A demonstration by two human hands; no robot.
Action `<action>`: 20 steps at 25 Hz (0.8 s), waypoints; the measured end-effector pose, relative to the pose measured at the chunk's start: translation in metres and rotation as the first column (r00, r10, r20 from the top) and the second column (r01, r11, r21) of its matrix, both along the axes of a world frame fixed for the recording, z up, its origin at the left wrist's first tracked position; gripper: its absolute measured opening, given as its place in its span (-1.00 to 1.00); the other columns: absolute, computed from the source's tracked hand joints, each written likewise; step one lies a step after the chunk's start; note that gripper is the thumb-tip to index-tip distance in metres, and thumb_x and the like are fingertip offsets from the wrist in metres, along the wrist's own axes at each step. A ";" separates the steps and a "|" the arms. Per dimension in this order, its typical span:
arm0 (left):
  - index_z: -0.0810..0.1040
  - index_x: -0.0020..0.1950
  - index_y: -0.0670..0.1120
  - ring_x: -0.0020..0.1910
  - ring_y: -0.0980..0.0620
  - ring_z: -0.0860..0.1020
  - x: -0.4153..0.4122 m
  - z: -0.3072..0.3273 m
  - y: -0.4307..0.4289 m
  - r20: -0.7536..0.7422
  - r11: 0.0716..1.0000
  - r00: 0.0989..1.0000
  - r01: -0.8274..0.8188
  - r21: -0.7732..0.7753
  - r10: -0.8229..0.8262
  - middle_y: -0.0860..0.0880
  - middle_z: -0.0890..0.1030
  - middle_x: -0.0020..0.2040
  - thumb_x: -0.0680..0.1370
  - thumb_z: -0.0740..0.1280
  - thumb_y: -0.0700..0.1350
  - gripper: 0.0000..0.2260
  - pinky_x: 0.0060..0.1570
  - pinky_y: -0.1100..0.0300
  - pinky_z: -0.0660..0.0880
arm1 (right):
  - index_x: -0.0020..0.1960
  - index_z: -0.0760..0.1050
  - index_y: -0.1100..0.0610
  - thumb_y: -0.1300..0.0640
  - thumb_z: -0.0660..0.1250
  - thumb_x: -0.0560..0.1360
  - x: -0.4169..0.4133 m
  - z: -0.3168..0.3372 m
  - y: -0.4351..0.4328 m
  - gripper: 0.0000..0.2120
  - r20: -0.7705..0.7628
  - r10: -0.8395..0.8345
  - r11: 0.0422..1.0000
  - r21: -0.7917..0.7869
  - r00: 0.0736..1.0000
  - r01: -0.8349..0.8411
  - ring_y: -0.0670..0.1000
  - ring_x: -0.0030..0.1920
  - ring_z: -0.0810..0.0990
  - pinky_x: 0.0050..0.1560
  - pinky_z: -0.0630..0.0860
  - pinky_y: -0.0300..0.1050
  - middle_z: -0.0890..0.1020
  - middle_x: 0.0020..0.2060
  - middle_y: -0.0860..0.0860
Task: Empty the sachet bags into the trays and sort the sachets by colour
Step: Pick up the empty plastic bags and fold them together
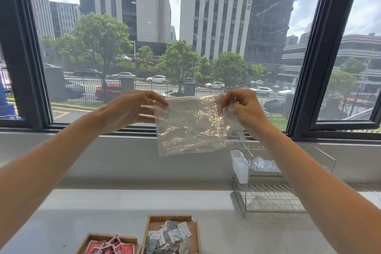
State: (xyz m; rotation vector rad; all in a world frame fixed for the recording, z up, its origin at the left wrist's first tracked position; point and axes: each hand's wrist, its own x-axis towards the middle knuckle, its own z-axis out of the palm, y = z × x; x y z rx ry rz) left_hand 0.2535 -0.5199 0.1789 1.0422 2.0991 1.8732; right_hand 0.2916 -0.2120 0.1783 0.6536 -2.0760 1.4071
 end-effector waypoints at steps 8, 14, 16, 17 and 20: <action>0.52 0.22 0.10 -0.05 -0.06 0.67 0.008 -0.039 0.035 -0.131 0.990 0.981 -0.139 0.023 0.140 -0.07 0.64 0.01 0.44 0.48 -0.17 -0.61 -0.09 0.09 0.61 | -0.27 0.53 0.20 0.58 0.04 0.26 0.007 -0.012 -0.006 -0.60 0.030 0.001 0.982 -0.188 1.000 0.004 0.05 -0.25 0.56 -0.23 0.52 -0.12 0.62 -0.30 0.06; 0.66 0.09 -0.02 -0.21 -0.07 0.59 0.006 -0.079 0.049 -0.150 0.965 0.954 -0.253 0.072 0.261 0.02 0.69 -0.07 0.44 0.49 -0.25 -0.74 -0.11 0.08 0.56 | 0.04 0.62 0.21 0.24 0.11 0.52 0.036 -0.054 0.007 -0.69 0.312 0.445 0.731 -0.669 0.839 -0.138 0.05 -0.14 0.51 0.00 0.47 -0.02 0.61 -0.12 0.11; 0.65 0.14 0.02 -0.24 -0.10 0.53 0.007 -0.100 0.057 -0.195 0.966 0.948 -0.258 0.002 0.253 0.01 0.69 0.03 0.47 0.48 -0.24 -0.71 -0.12 0.02 0.56 | 0.28 0.53 0.15 0.03 0.13 0.60 0.046 -0.080 0.012 -0.63 0.351 0.455 0.714 -0.694 0.818 -0.099 0.05 0.01 0.57 0.23 0.43 0.07 0.62 0.03 0.06; 0.63 0.17 0.03 -0.26 -0.10 0.52 0.007 -0.110 0.063 -0.214 0.967 0.947 -0.252 -0.029 0.240 0.01 0.67 0.09 0.48 0.47 -0.23 -0.70 -0.13 0.00 0.58 | 0.37 0.47 0.05 -0.07 0.16 0.62 0.051 -0.096 0.014 -0.61 0.411 0.372 0.787 -0.615 0.833 -0.048 0.02 0.11 0.58 0.27 0.46 0.13 0.61 0.13 -0.01; 0.60 0.19 0.02 -0.35 0.23 0.53 0.015 -0.141 0.084 -0.185 0.977 0.967 -0.195 -0.082 0.177 0.01 0.62 0.19 0.50 0.43 -0.27 -0.68 -0.21 0.28 0.58 | 0.36 0.35 -0.37 -0.11 0.44 0.46 0.081 -0.138 0.017 -0.47 0.535 0.026 0.949 -0.279 0.844 0.148 0.06 0.45 0.30 0.02 0.60 0.15 0.25 0.44 -0.17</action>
